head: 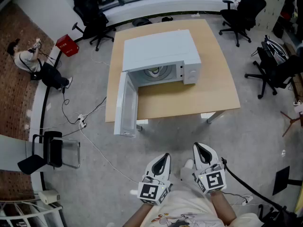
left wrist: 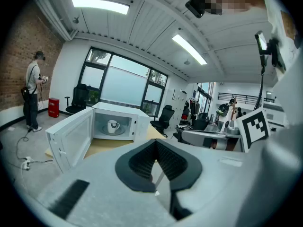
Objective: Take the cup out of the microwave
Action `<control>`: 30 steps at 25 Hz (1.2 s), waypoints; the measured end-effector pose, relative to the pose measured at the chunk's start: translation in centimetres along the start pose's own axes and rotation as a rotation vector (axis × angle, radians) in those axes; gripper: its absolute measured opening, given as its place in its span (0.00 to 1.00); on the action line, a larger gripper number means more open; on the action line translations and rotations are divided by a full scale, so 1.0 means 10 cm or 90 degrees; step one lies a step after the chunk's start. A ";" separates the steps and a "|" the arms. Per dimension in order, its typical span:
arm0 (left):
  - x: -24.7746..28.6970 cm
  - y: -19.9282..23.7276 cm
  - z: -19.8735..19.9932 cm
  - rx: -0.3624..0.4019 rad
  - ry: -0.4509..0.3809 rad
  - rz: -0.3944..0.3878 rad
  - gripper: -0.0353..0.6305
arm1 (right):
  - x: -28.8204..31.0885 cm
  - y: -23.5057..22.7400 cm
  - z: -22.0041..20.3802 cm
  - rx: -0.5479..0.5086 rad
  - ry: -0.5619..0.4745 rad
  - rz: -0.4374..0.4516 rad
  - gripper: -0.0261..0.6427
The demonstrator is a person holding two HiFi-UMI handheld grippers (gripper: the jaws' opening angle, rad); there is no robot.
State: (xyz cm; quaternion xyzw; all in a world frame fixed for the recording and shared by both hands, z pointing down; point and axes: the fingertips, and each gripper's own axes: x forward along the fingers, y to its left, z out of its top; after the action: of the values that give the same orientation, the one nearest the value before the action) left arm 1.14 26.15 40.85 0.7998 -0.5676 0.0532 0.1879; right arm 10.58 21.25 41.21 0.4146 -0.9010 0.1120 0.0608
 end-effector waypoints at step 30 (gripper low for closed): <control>1.83 2.01 0.83 0.003 -0.016 -0.005 0.18 | 2.23 -0.45 0.24 0.023 0.041 -0.040 0.05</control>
State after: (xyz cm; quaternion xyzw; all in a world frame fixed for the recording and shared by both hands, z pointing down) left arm -12.13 1.17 43.52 0.8029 -0.5668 0.0440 0.1792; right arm -0.51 1.48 44.03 0.4399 -0.8830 0.1397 0.0856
